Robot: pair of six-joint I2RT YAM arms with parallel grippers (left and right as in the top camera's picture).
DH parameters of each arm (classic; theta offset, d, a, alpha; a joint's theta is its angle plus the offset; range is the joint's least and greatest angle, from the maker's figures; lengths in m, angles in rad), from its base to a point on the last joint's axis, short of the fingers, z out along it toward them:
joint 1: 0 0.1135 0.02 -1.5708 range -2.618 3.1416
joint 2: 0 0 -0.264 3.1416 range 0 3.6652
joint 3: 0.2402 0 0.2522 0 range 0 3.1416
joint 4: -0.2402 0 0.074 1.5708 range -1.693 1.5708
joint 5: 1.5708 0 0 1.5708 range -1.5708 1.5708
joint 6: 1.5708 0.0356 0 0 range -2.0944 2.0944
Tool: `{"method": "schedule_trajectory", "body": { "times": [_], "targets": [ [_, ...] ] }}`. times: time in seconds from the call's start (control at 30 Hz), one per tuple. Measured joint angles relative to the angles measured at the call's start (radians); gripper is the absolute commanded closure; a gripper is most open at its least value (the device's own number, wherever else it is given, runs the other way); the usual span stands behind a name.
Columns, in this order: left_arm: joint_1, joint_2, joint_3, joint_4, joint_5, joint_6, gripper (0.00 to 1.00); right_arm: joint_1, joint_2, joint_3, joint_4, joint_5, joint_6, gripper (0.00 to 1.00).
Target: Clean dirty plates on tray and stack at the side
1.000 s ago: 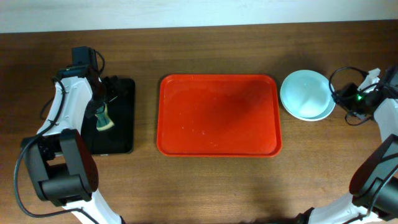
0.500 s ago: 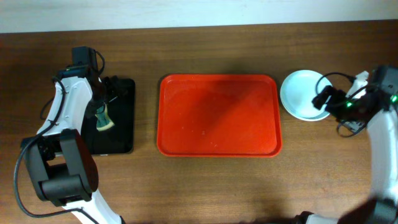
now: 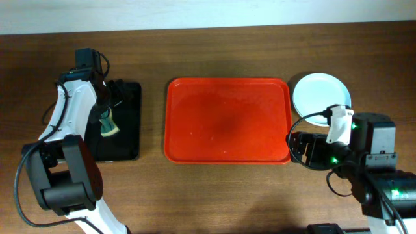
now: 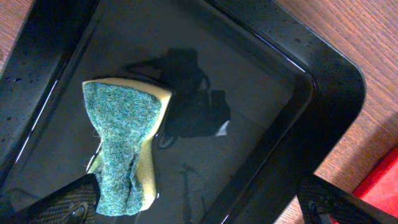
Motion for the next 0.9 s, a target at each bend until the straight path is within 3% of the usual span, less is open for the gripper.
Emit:
{"method": "schedule_trajectory", "body": {
  "times": [0.4, 0.5, 0.73, 0.9],
  "targets": [
    [0.0, 0.0, 0.0, 0.0, 0.0, 0.0, 0.01, 0.001, 0.013, -0.046, -0.006, 0.119, -0.028, 0.02],
    [0.0, 0.0, 0.0, 0.0, 0.0, 0.0, 0.01, 0.001, -0.109, -0.147, 0.08, 0.123, -0.036, 0.02],
    [0.0, 0.0, 0.002, -0.001, 0.0, 0.0, 0.01, 0.002, -0.639, -0.455, 0.359, 0.039, -0.181, 0.01],
    [0.0, 0.0, 0.002, 0.0, 0.0, 0.0, 0.01, 0.002, -0.84, -0.659, 0.526, 0.023, -0.221, 0.02]
  ]
}}
